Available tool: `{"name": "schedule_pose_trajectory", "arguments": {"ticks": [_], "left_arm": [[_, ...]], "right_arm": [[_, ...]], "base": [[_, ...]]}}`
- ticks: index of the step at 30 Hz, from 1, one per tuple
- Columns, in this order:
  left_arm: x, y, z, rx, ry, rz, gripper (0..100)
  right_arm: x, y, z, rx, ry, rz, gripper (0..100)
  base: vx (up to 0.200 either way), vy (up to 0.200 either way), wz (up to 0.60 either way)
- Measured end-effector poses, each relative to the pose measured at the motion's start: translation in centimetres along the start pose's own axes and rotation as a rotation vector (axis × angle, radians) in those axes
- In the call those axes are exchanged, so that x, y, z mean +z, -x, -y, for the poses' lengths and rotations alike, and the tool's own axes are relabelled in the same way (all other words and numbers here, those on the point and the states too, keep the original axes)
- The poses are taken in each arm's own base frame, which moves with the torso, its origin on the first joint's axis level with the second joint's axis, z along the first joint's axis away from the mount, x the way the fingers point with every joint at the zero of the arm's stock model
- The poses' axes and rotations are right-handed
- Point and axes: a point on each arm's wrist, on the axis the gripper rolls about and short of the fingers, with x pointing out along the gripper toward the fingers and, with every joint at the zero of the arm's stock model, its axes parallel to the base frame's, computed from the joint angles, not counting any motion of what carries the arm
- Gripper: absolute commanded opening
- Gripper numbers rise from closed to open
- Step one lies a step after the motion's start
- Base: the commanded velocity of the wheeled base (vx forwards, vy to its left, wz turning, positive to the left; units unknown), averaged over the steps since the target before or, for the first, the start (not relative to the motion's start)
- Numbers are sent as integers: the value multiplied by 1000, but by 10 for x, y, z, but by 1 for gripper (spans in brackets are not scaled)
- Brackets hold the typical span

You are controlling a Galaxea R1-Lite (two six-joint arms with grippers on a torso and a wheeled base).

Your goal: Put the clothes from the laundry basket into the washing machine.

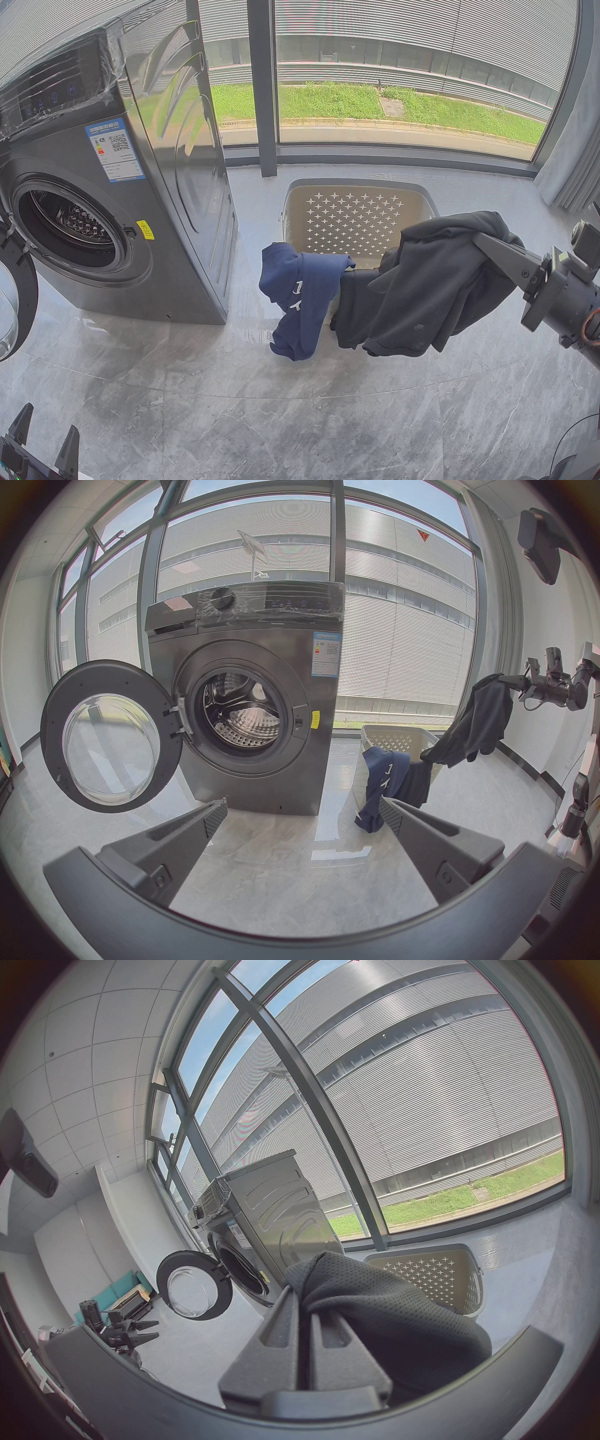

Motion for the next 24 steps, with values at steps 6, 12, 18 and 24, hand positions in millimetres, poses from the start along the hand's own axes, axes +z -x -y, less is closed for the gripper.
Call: {"name": "schedule_pose_trajectory", "arguments": {"ticks": [6, 12, 18, 24], "left_arm": [[0, 0, 0, -1, -3, 1, 100], [0, 0, 0, -1, -3, 0, 100], [0, 0, 0, 0, -1, 0, 100], [0, 0, 0, 0, 0, -1, 100]], "right_arm": [[-1, -10, 4, -22, -3, -5, 0], [2, -13, -1, 12, -8, 22, 0], [0, -13, -6, 44, -27, 27, 0], [-6, -16, 0, -4, -22, 7, 0]], "base": [[0, 200, 0], [0, 200, 0], [0, 200, 0], [0, 100, 0]]}}
